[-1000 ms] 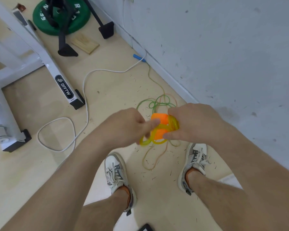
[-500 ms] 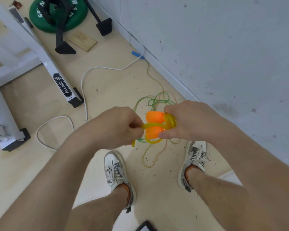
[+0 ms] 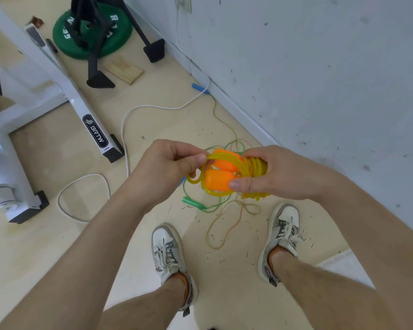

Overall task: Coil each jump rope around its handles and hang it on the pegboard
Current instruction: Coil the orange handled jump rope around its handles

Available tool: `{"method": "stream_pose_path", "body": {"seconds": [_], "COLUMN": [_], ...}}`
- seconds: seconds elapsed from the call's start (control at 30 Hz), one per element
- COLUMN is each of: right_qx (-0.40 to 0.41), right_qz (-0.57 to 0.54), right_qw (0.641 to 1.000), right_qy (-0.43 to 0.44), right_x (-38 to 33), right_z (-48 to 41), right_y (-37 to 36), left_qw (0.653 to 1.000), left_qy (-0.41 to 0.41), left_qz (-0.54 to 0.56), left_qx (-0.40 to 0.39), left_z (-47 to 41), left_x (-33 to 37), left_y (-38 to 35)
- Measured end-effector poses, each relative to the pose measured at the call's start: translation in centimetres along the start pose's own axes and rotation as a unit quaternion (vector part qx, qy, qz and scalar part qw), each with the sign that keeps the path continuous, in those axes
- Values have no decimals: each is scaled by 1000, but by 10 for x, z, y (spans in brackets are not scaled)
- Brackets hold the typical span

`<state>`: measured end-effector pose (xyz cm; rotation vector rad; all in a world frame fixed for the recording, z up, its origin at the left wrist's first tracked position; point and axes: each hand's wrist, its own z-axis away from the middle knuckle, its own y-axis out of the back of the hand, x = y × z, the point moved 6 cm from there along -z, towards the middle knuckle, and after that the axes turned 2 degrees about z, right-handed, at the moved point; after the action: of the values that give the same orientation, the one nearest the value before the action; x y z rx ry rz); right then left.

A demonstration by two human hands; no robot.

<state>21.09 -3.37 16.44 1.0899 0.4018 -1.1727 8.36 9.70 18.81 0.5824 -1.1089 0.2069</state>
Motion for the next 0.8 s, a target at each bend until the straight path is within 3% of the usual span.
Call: {"method": "stream_pose_path", "body": {"seconds": [0.37,0.5,0.73,0.8], "right_qx": [-3,20,15,5], "right_qz": [-83,-114,-174,-218], "right_qw": [996,993,984,974], "right_qy": [22,27,48,52], "right_x": [-8,-10,-12,-14], "right_z": [7,10,14,17], "right_y": [4,10,18,19], "left_qw": [996,991,935,920], "left_qy": [-54,-28,42,72], "left_qz": [67,131,351,382], "left_qx": [15,11,-5,-50], "left_z": [3,-1,-5,-3], "left_x": [19,11,2,5], "left_y": [-1,-4,-19,-29]}}
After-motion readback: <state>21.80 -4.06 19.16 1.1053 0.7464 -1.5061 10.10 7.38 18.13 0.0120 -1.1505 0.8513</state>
